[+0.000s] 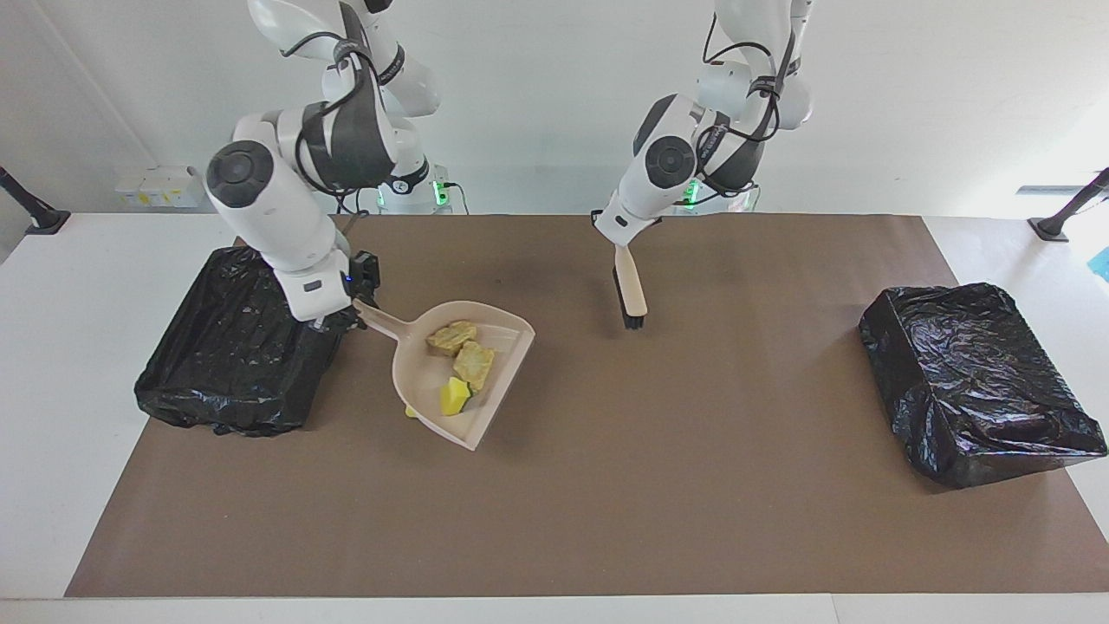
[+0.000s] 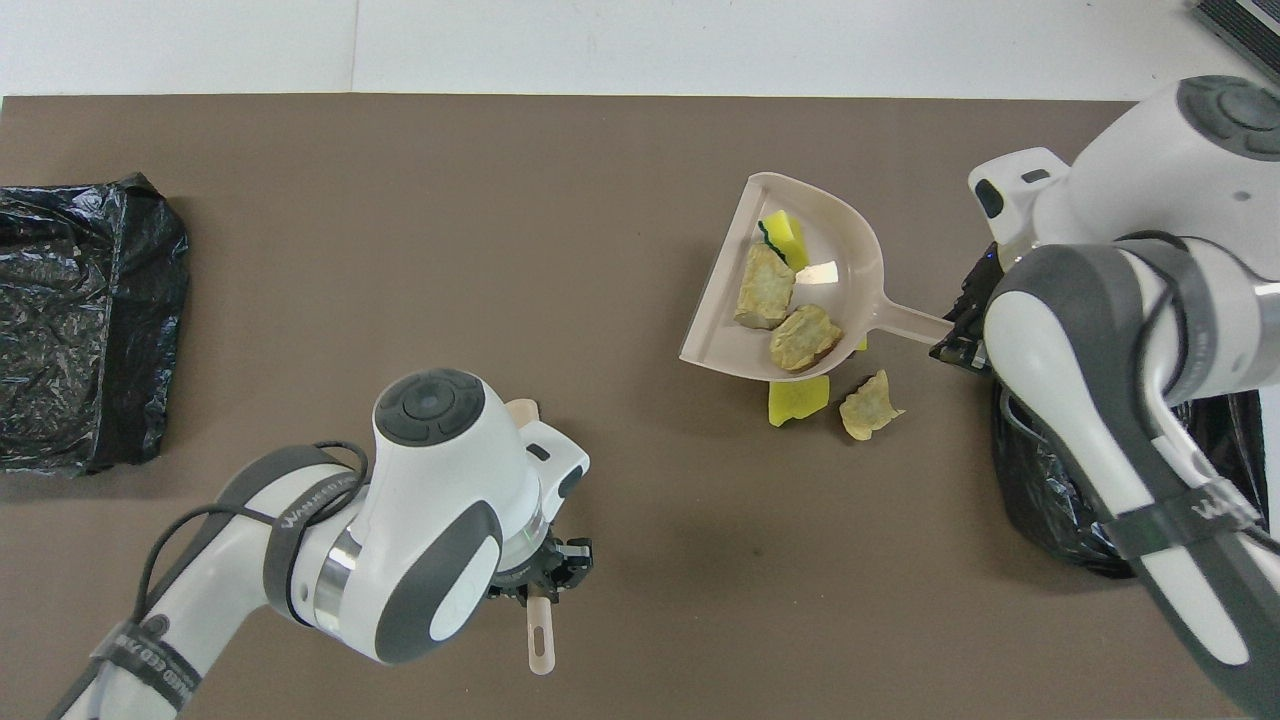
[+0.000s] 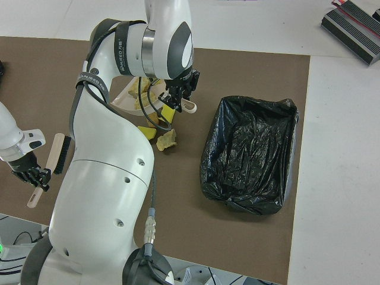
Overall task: Sweep and dump trash in bin
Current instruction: 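Carry the dustpan to the nearer bin with the right gripper and tip it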
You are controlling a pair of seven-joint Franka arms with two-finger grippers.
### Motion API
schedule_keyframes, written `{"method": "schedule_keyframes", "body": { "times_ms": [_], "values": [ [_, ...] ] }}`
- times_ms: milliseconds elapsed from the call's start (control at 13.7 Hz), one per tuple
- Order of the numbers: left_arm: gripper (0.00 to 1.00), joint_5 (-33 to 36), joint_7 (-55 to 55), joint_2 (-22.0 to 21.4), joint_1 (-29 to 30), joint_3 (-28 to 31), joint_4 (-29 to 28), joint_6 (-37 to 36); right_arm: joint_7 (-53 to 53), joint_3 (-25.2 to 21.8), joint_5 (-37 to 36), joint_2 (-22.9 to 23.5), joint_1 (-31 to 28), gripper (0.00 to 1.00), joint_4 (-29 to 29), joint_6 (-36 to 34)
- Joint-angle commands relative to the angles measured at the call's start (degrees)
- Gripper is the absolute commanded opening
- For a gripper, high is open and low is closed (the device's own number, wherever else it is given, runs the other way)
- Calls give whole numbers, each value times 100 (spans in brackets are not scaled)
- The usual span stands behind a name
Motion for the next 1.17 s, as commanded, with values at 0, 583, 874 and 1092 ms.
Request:
{"method": "schedule_keyframes", "body": {
  "times_ms": [0,583,874,1092],
  "values": [
    [0,-55,-196,-241,-325,82,-510,422,-577,30,27,-395,-703,0,-16,-574],
    [100,-197,84,-102,216,144,-65,195,-2925,-585,-2026,-737,-1998,0,-321,142],
    [100,-65,322,679,1149,153,1480,-903,-2927,-576,-3319,-1221,-1911,0,-1376,1250],
    [100,522,348,962,1606,153,2106,-809,-2699,-576,-3934,-1222,-1727,0,-1624,1525]
  ]
}}
